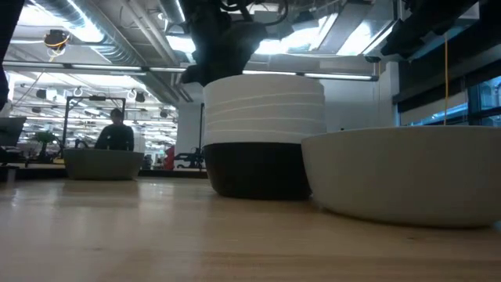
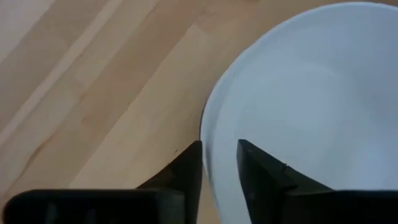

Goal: Nest bowls inside each other
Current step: Stack the light gray bowl on top of the white bowl

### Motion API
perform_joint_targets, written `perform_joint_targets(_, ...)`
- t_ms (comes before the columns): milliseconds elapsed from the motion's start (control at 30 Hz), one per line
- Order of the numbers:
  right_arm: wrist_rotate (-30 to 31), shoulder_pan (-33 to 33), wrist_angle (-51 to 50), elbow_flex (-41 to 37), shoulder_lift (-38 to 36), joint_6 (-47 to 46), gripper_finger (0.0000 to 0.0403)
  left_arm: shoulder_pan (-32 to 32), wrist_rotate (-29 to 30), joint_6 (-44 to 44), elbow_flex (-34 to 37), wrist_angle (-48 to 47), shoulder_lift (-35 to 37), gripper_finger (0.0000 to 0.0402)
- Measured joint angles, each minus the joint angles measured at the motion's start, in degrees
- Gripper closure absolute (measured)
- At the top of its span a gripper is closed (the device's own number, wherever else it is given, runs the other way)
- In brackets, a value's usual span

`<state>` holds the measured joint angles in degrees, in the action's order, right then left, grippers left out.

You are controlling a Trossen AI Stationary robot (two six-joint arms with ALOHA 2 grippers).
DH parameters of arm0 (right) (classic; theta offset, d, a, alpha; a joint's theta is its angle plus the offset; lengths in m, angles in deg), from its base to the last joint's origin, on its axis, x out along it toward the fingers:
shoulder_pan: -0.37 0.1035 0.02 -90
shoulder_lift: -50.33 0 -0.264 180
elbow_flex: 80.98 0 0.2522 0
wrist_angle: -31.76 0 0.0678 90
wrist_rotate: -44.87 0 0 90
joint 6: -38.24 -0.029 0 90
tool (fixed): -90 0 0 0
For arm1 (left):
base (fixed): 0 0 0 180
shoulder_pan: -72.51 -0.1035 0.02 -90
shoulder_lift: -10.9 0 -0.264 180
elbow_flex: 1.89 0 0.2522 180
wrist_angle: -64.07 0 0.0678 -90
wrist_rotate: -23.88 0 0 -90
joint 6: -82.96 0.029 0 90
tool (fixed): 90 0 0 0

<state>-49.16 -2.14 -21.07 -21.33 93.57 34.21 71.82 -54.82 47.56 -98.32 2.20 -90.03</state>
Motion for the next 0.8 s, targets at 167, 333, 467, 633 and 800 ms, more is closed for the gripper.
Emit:
perform_joint_targets(167,0.0,0.0,0.0,0.0,0.1,-1.4,0.0224,0.3,0.2,2.1,0.0,1.7,0.5,0.0280)
perform_joint_targets(333,-0.1,0.0,-0.8,-0.4,0.4,-3.3,0.0224,2.8,3.0,6.1,0.0,3.7,2.6,0.0280)
perform_joint_targets(467,-0.1,0.0,-1.7,-0.4,1.0,-3.2,0.0224,5.3,3.6,8.9,0.0,5.9,4.2,0.0279)
perform_joint_targets(633,-0.7,0.1,-1.4,-0.4,2.2,-3.7,0.0224,8.1,5.4,9.2,0.0,6.5,6.3,0.0278)
perform_joint_targets(800,-1.2,0.2,-2.2,-0.4,5.6,-10.1,0.0224,10.8,8.3,3.8,0.0,3.8,7.9,0.0278)
